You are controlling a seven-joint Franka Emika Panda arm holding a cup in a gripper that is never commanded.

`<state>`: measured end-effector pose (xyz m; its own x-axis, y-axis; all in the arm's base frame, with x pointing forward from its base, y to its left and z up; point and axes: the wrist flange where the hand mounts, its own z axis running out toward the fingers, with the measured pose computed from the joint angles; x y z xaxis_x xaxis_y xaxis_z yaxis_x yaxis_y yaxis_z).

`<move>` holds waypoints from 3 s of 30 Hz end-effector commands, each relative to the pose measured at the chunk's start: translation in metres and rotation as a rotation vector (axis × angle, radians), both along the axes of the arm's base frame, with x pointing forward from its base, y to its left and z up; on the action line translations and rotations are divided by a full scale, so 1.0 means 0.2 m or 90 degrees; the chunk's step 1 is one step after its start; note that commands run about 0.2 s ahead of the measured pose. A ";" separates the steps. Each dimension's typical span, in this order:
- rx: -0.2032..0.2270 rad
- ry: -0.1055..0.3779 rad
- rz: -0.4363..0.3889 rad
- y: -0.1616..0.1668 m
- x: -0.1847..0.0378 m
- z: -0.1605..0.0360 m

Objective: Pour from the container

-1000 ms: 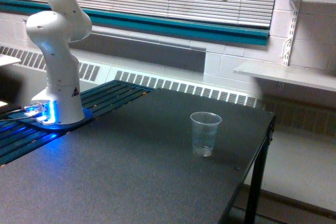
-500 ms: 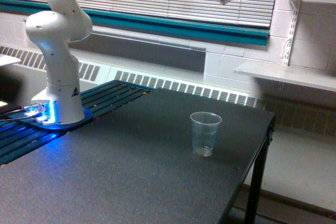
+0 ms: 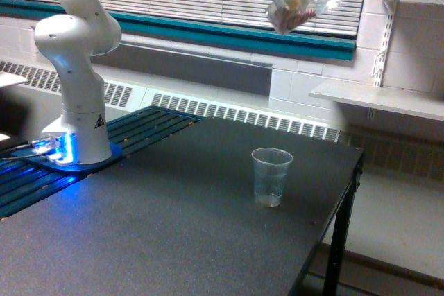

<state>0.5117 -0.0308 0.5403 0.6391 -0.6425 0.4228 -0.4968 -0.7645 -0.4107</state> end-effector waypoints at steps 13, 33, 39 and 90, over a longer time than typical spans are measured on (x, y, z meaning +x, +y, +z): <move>0.012 0.056 0.101 0.19 -0.15 -0.33; 0.060 0.152 0.149 0.26 -0.31 -0.63; 0.078 0.175 0.143 0.24 -0.34 -0.70; 0.175 0.342 0.061 0.06 -0.38 -1.16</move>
<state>0.4294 -0.0171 0.3102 0.7803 -0.6103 -0.1366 -0.6189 -0.7223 -0.3086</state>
